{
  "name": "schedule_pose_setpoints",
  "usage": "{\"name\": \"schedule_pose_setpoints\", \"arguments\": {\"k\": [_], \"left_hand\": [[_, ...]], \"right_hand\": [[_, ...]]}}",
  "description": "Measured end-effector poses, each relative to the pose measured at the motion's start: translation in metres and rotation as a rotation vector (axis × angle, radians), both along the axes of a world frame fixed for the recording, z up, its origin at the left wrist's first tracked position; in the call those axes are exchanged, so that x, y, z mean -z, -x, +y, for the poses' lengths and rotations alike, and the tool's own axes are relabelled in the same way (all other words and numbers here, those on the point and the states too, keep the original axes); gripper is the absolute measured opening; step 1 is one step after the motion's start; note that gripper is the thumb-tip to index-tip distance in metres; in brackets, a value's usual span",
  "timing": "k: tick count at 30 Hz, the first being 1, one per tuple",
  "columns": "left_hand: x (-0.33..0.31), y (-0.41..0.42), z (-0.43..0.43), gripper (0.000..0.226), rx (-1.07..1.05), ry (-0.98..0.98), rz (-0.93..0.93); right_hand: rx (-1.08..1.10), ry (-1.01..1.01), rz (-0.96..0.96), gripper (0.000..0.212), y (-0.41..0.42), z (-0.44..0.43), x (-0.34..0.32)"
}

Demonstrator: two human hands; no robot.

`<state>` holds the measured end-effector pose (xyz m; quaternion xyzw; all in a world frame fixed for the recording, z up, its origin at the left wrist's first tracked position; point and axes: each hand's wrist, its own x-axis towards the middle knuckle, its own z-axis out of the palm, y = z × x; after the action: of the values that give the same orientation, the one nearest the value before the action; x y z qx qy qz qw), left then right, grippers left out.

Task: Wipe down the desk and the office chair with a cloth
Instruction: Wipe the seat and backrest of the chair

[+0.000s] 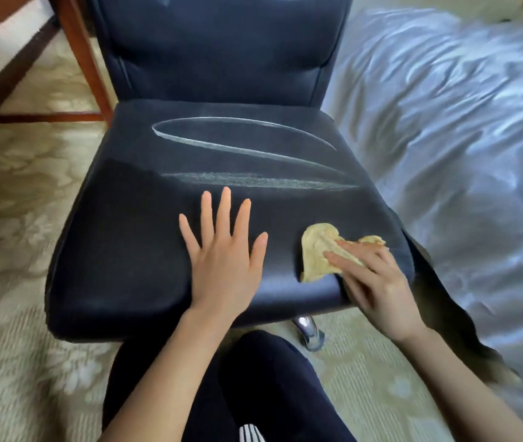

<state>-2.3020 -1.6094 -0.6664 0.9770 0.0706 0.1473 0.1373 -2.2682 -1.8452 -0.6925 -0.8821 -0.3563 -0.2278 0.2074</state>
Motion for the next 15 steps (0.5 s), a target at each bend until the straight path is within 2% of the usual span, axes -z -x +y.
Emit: {"name": "schedule_pose_setpoints", "arguments": {"k": [5, 10, 15], "left_hand": [[0.005, -0.005, -0.009, 0.060, 0.035, -0.098, 0.006], [0.011, -0.002, -0.010, 0.059, 0.047, -0.125, -0.010], [0.012, -0.004, -0.010, 0.057, 0.045, -0.121, -0.025]], "right_hand": [[0.384, -0.277, 0.012, 0.029, -0.004, -0.026, 0.008], [0.542, -0.289, 0.112, 0.023, -0.028, -0.037, -0.002], [0.609, -0.322, 0.353, 0.021, -0.076, -0.045, -0.028]]}}
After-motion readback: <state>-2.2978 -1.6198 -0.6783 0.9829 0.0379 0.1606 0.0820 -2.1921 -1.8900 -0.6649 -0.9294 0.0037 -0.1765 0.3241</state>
